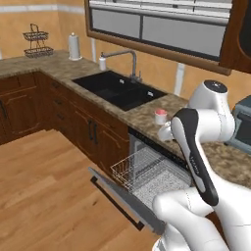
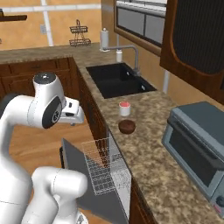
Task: Pick up the cup and bowl from the counter, place them in the dishwasher, and close the dishwasher door.
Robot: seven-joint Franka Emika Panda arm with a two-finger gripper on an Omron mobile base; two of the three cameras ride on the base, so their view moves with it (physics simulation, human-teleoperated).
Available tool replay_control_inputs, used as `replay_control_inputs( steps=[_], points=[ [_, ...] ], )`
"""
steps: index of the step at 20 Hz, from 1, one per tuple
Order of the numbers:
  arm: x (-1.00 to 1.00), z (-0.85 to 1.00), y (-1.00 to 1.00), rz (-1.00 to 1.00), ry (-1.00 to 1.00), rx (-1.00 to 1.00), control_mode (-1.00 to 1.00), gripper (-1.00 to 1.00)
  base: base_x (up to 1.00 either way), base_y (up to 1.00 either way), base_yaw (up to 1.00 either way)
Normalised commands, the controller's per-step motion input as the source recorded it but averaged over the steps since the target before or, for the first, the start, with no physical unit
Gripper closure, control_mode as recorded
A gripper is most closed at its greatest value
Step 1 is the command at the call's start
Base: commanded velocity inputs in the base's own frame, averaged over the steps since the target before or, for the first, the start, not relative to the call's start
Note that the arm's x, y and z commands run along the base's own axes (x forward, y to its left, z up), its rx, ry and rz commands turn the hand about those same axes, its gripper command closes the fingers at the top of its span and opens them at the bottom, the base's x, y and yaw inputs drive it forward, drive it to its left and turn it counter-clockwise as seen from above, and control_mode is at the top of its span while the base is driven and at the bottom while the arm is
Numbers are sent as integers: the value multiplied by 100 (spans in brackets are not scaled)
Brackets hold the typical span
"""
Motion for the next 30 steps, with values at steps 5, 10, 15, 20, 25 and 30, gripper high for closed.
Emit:
replay_control_inputs(
  steps=[5, 10, 15, 20, 25, 30],
  points=[
    [0, 0, 0, 0, 0, 0, 100, -100, 18, -14, 16],
    [0, 0, 0, 0, 0, 0, 100, -100, -49, -53, 7],
    [0, 0, 0, 0, 0, 0, 100, -100, 34, -40, 13],
    [0, 0, 0, 0, 0, 0, 100, -100, 0, -24, 21],
    [0, 0, 0, 0, 0, 0, 100, -100, 7, 0, 28],
    [0, 0, 0, 0, 0, 0, 100, -100, 18, -6, 15]
  ],
)
